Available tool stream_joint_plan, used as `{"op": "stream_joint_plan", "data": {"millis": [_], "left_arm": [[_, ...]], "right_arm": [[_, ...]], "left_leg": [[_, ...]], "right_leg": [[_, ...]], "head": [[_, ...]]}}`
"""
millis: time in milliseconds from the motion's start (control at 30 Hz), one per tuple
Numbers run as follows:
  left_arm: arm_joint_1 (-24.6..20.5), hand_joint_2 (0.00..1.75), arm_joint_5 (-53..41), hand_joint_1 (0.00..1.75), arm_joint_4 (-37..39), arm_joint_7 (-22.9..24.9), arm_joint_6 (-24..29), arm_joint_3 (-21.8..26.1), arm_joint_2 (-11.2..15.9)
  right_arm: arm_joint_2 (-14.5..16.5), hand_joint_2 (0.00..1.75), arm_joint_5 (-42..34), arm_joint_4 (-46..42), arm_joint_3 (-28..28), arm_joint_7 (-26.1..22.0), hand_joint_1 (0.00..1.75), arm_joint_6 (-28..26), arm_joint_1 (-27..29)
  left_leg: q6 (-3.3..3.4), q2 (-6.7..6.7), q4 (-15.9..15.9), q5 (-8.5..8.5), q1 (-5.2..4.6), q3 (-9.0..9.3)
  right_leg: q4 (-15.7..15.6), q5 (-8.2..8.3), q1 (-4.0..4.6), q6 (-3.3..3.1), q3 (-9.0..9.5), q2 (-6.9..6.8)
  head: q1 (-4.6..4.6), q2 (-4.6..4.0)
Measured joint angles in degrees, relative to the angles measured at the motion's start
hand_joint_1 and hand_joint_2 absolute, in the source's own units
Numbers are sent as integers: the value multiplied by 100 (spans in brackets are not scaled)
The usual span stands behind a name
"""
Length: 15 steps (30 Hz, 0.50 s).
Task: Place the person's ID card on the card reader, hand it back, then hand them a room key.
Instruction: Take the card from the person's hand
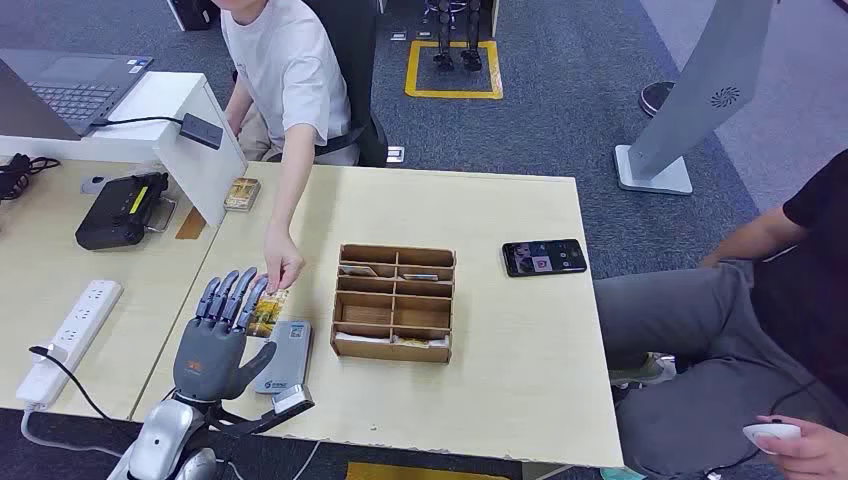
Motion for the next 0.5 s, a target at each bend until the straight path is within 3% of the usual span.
{"op": "stream_joint_plan", "data": {"millis": [33, 67, 167, 200, 500], "left_arm": [[-4, 175, -1, 0, 0, 14, 0, 1, -1], [-8, 175, -1, 15, 0, 26, 0, 3, -2], [-29, 175, 21, 146, 1, 101, -2, 4, -4], [-36, 175, 40, 175, 2, 131, -4, 2, -4], [-67, 175, 115, 175, 9, 232, -15, -10, 5]], "right_arm": [[0, 175, -2, -2, 1, 0, 0, 4, 0], [0, 175, -3, -3, 2, 0, 0, 7, 0], [-2, 175, -15, -8, 16, -1, 0, 17, 0], [-3, 175, -25, -9, 26, 0, 0, 15, 0], [-10, 175, -72, -14, 109, 12, 0, -33, 0]], "left_leg": [[0, 0, 0, 0, 0, 0], [0, 0, 0, 0, 0, 0], [0, 0, 0, 0, 0, 0], [0, 0, 0, 0, 0, 0], [0, 0, 0, 0, 0, 0]], "right_leg": [[0, 0, 0, 0, 0, 0], [0, 0, 0, 0, 0, 0], [0, 0, 0, 0, 0, 0], [0, 0, 0, 0, -1, 0], [0, 0, 0, 0, -1, 1]], "head": [[0, 0], [0, 0], [0, 0], [-1, 0], [0, 0]]}}
